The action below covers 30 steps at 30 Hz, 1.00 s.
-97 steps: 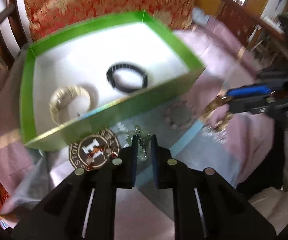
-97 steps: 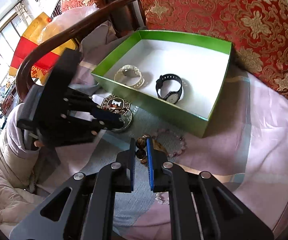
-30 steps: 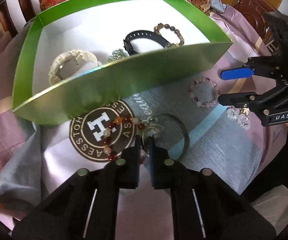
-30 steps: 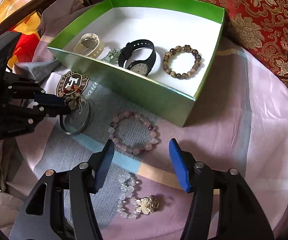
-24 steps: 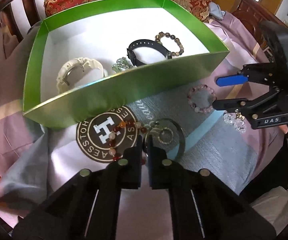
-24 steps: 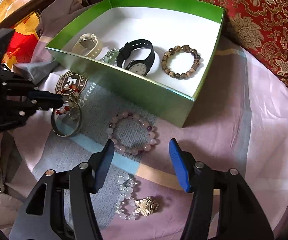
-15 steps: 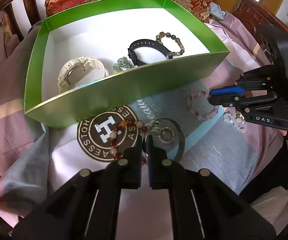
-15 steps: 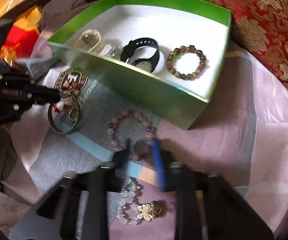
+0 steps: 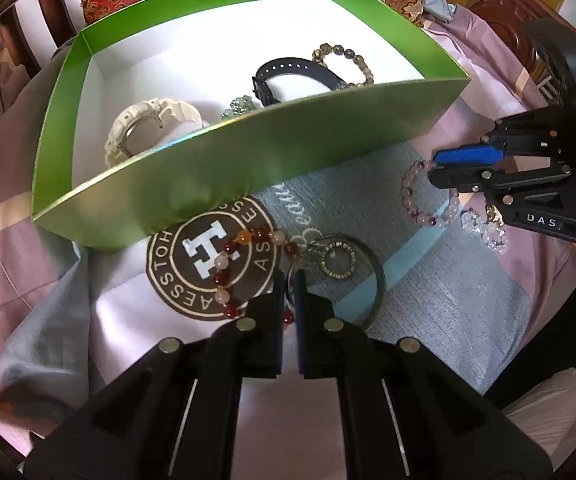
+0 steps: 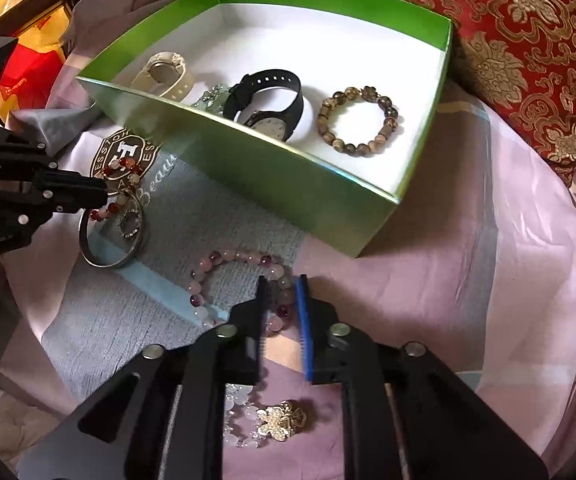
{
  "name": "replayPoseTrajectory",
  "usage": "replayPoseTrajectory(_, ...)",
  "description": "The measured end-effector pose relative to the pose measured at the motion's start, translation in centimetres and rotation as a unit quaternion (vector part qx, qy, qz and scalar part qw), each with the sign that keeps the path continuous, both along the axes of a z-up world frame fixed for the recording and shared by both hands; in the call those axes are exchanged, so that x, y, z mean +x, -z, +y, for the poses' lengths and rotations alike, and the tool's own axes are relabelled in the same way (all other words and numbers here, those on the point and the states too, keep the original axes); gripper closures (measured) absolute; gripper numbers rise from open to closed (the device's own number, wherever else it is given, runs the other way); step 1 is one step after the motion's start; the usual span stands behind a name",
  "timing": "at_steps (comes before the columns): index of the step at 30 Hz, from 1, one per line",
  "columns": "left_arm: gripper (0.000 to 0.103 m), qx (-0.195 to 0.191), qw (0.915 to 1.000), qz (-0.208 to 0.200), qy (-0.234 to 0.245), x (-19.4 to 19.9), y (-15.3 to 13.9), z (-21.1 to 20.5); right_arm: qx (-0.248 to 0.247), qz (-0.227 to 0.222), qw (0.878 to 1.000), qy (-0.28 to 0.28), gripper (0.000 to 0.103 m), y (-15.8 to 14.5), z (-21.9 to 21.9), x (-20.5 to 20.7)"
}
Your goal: Organize jewelry
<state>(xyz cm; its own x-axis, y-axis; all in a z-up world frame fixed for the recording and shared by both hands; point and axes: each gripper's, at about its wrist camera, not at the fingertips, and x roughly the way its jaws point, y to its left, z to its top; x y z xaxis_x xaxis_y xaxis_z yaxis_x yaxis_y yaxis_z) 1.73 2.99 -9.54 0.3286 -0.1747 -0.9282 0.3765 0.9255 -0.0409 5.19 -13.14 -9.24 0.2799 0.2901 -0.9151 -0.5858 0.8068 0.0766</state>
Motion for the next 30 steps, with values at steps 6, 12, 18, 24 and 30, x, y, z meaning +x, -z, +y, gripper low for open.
replayPoseTrajectory(6,0.097,0.003,1.0000,-0.001,0.004,-0.1,0.1,-0.1,-0.011,-0.012,1.000,-0.002,0.087,0.0,0.6,-0.1)
replayPoseTrajectory(12,0.087,0.014,0.9999,0.006,0.007,-0.1,0.8,-0.6,-0.011,-0.017,1.000,-0.009,0.073,0.1,1.0,-0.5)
replayPoseTrajectory(18,0.099,-0.003,1.0000,-0.005,-0.003,0.0,-0.1,-0.2,-0.012,-0.018,1.000,-0.018,0.090,0.0,1.2,-1.1)
replayPoseTrajectory(24,0.099,-0.011,0.9997,-0.021,-0.004,-0.2,-1.2,0.1,0.006,-0.013,1.000,-0.008,0.096,-0.7,0.8,-0.9)
replayPoseTrajectory(30,0.099,-0.023,0.9984,-0.052,0.000,-1.1,-3.7,-0.1,0.029,-0.035,0.999,0.006,0.096,-3.4,-0.7,-1.3)
